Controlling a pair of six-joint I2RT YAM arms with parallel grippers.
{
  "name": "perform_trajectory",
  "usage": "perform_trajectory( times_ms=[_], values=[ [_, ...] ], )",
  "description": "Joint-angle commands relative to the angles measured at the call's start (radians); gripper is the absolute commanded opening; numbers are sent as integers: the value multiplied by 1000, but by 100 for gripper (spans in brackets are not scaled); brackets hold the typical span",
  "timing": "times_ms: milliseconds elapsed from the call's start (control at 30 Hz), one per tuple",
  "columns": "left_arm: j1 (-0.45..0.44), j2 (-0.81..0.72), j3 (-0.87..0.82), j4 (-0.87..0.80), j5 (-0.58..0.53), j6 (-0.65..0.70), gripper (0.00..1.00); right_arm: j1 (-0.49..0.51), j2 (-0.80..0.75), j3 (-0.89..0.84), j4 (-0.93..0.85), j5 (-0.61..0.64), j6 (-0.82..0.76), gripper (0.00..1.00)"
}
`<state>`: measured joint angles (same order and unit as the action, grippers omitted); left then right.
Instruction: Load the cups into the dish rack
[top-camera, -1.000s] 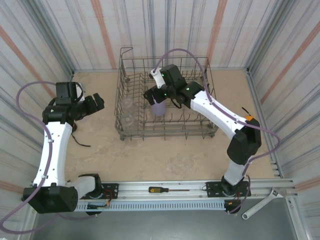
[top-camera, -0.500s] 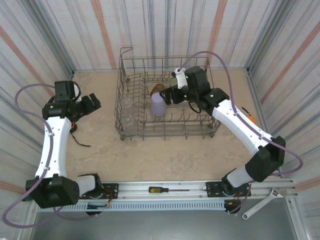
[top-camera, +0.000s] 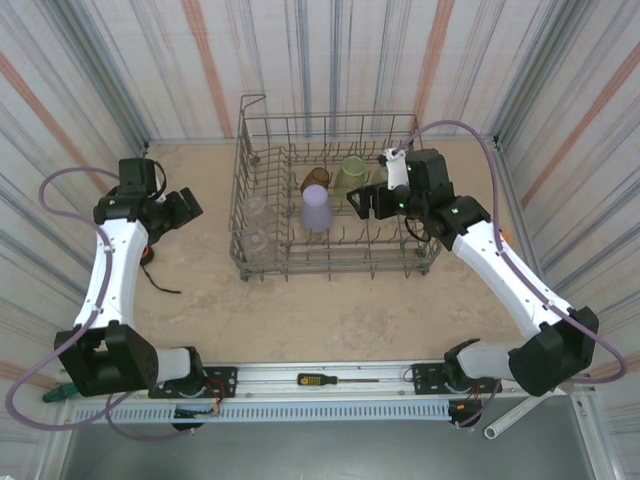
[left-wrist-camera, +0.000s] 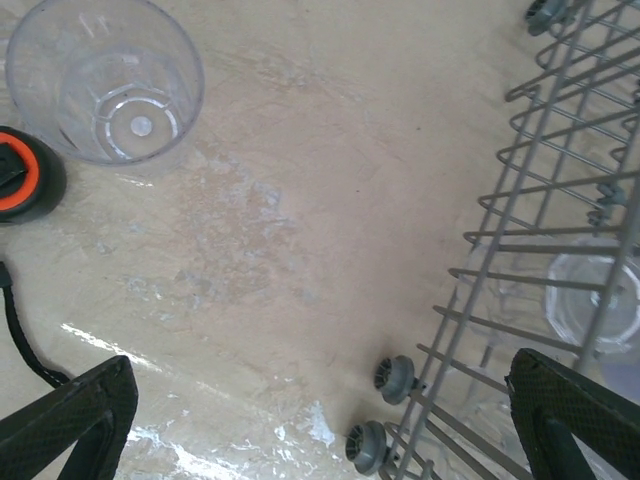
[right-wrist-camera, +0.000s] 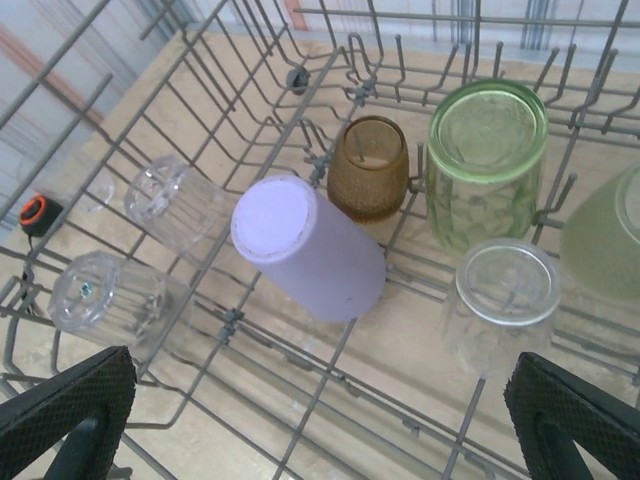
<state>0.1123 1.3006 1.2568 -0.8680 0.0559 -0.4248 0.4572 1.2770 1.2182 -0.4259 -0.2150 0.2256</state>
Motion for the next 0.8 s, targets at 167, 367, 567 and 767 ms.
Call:
perform_trajectory(
  times_ms=[167, 367, 567, 767],
  values=[
    [40, 100, 57, 56, -74, 12, 99, -36, -63, -70, 13, -43, 37, 99],
    [56, 178, 97, 101, -94, 44, 98, -64, -90, -120, 30, -45, 48, 99],
    [64, 252, 131, 151, -117, 65, 97, -89, -105, -150, 39, -57, 57, 99],
    [64, 382, 213, 126, -126, 84, 94, -122, -114, -164, 40, -59, 60, 99]
  ],
)
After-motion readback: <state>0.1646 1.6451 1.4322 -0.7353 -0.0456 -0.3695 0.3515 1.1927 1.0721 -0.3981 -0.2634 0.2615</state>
